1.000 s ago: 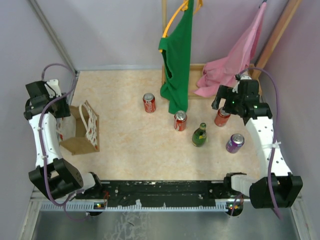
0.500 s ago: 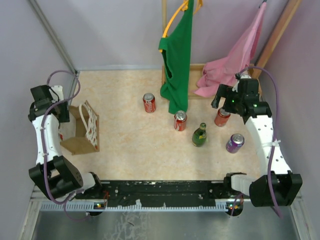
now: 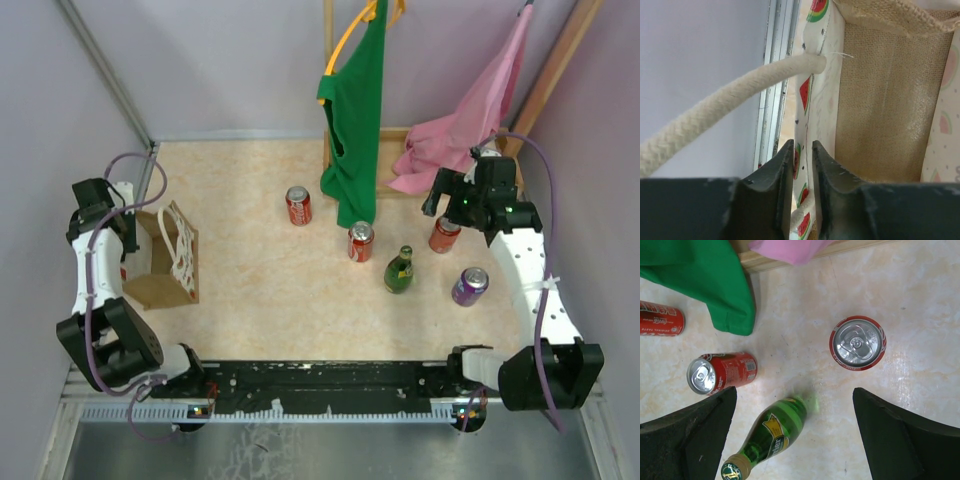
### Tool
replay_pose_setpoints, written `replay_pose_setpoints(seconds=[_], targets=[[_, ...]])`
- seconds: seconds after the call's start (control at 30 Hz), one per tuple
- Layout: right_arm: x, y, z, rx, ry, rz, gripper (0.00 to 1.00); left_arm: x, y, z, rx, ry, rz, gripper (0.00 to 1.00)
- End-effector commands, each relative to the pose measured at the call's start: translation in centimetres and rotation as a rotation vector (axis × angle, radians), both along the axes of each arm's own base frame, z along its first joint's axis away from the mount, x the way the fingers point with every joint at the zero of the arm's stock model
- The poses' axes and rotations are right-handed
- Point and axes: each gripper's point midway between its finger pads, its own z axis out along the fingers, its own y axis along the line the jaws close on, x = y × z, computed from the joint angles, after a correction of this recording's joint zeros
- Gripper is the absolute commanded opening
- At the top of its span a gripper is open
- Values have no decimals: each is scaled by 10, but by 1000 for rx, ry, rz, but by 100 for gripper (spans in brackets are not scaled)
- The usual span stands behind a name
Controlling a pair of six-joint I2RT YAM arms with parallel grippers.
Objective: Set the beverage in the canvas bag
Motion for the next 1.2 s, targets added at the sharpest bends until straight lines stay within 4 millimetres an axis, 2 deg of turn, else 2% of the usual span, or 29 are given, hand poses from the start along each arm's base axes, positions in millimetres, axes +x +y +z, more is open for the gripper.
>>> replay_pose_setpoints(seconds=[0.0,0.13,0.23,0.33,0.47,0.67,1.0,1.17], targets=[[9,2,15,4,-64,0,99,7,-2,-1,-12,-13,-25,21],[9,1,15,2,-71,-6,99,10,-6,0,-42,-16,-34,0],[10,1,15,1,-75,-6,99,14,-17,3,-101,-29,-62,0],[12,1,17,1,-80,-7,99,19,-36,7,-189,-41,-132,0],[14,1,20,3,-87,-8,99,11,-58,2,-300,-9,-152,0],[8,1,16,15,-86,-21,99,11,-84,8,-406,-8,-190,0],[-3,-1,9,16,-75,-36,99,20,-154,9,-458,56,-304,0],[-7,-3,7,5,-71,-41,99,13,-178,2,-550,109,-279,0]])
